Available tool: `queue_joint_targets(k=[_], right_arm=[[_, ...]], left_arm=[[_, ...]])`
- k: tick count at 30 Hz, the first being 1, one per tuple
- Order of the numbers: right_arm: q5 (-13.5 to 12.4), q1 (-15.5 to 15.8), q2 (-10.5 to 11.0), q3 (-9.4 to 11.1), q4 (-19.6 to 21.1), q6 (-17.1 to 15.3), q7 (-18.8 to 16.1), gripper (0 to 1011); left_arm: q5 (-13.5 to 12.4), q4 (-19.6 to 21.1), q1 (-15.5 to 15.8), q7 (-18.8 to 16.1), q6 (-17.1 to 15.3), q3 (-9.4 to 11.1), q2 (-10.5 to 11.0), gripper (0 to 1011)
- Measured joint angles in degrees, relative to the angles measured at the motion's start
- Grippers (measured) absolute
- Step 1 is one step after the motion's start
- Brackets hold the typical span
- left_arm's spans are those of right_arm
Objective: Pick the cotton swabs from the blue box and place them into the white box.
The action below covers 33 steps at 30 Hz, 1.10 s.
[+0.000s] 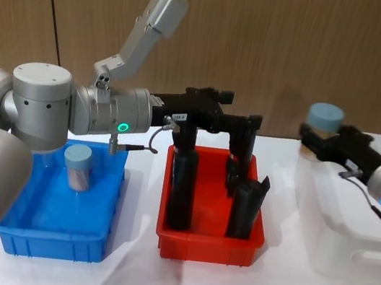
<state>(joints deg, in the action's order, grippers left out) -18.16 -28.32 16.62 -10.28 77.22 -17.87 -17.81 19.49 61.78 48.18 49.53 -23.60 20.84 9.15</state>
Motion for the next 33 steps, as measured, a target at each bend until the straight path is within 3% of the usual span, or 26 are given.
queue_joint_targets(k=[16,33], right_arm=[[1.31,-2.29,1.49,2.52,-9.03,2.28,4.0,668],[0.79,-4.62,1.76,3.6,-17.51,2.41,4.35,668]], left_arm=[[0.0,0.0,0.0,0.0,0.0,0.0,0.0,1004],[0.0,0.0,0.0,0.0,0.0,0.0,0.0,1004]])
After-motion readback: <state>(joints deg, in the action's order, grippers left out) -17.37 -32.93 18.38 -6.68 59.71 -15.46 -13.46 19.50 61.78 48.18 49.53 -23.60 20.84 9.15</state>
